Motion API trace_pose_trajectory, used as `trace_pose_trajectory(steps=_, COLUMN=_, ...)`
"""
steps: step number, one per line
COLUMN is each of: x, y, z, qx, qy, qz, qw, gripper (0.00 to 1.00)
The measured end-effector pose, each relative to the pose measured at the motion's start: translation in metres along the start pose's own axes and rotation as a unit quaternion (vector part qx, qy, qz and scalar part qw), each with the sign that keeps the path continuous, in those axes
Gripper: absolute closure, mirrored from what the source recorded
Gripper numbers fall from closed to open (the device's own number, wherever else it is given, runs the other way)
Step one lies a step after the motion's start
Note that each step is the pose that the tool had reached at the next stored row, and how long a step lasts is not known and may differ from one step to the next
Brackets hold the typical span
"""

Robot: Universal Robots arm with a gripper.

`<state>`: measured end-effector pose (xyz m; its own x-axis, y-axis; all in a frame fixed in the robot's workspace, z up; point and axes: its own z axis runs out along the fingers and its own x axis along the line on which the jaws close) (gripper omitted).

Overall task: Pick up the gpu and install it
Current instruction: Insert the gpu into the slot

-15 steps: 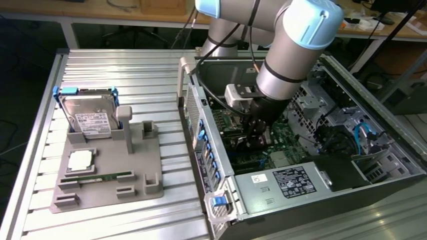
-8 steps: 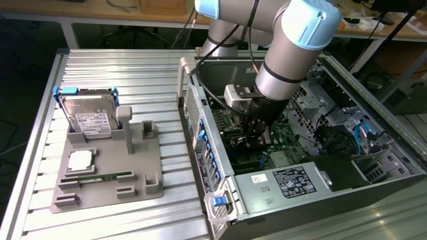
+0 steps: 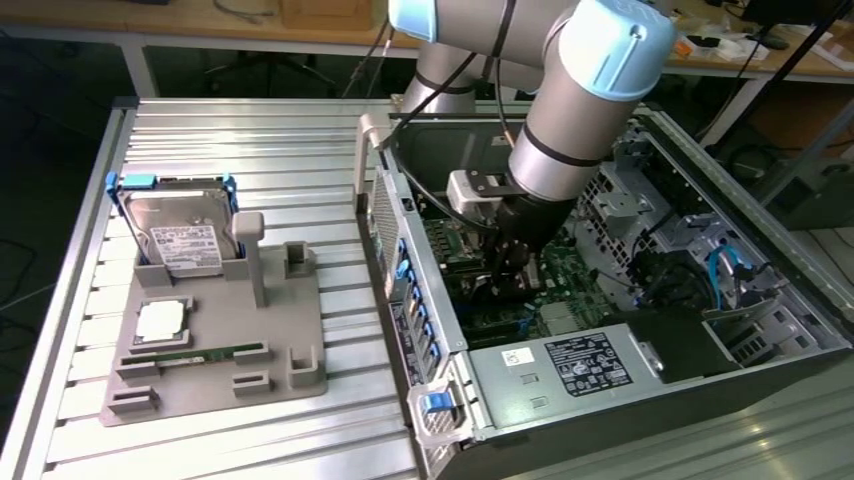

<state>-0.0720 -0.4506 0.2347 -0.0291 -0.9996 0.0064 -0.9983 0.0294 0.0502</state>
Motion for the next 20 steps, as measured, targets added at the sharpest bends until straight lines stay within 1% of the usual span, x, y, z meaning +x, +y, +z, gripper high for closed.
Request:
trace_pose_trajectory(steps=1, x=0.0, y=0.0003, z=-0.0006, qx=-0.0004, qy=0.0007, qz=0.0, qw=1.0, gripper=0.73)
trace_pose_trajectory(steps=2, x=0.001, y=0.0007, z=-0.0002, qx=-0.0003, qy=0.0005, qz=0.0, qw=1.0, gripper=0.73)
trace_pose_trajectory(steps=4, x=0.0, y=0.0, z=0.0016, qx=0.0007, qy=-0.0012, qz=0.0, qw=1.0, gripper=0.73)
trace_pose_trajectory(steps=5, x=0.0, y=0.0001, z=0.0018, qx=0.0007, qy=-0.0018, qz=0.0, qw=1.0, gripper=0.73)
trace_pose_trajectory(steps=6, x=-0.001, y=-0.0003, z=0.005, qx=0.0024, qy=-0.006, qz=0.0, qw=1.0, gripper=0.72)
trace_pose_trajectory(steps=7, x=0.0, y=0.0, z=0.0036, qx=0.0016, qy=-0.0037, qz=0.0, qw=1.0, gripper=0.69)
trace_pose_trajectory(steps=8, x=0.0, y=0.0002, z=0.0023, qx=0.0015, qy=-0.0035, qz=0.0, qw=1.0, gripper=0.61)
trace_pose_trajectory(steps=9, x=0.0, y=0.0003, z=-0.0015, qx=0.0011, qy=-0.0024, qz=0.0, qw=1.0, gripper=0.61)
trace_pose_trajectory(steps=10, x=0.0, y=0.0004, z=-0.0031, qx=0.0015, qy=-0.0033, qz=0.0, qw=1.0, gripper=0.54)
trace_pose_trajectory(steps=11, x=-0.001, y=0.0008, z=-0.0061, qx=0.0015, qy=-0.0026, qz=0.0, qw=1.0, gripper=0.54)
trace_pose_trajectory(steps=12, x=-0.001, y=0.001, z=-0.0083, qx=0.0018, qy=-0.0027, qz=0.0, qw=1.0, gripper=0.54)
trace_pose_trajectory(steps=13, x=-0.001, y=0.0012, z=-0.0127, qx=0.0017, qy=-0.0025, qz=0.0, qw=1.0, gripper=0.54)
trace_pose_trajectory(steps=17, x=-0.001, y=0.0022, z=-0.031, qx=0.002, qy=-0.0024, qz=0.0, qw=1.0, gripper=0.54)
trace_pose_trajectory(steps=18, x=-0.001, y=0.0026, z=-0.0378, qx=0.002, qy=-0.0025, qz=0.0, qw=1.0, gripper=0.54)
trace_pose_trajectory(steps=19, x=-0.001, y=0.0028, z=-0.0404, qx=0.002, qy=-0.0024, qz=0.0, qw=1.0, gripper=0.55)
trace_pose_trajectory(steps=20, x=-0.001, y=0.003, z=-0.0446, qx=0.0019, qy=-0.0023, qz=0.0, qw=1.0, gripper=0.62)
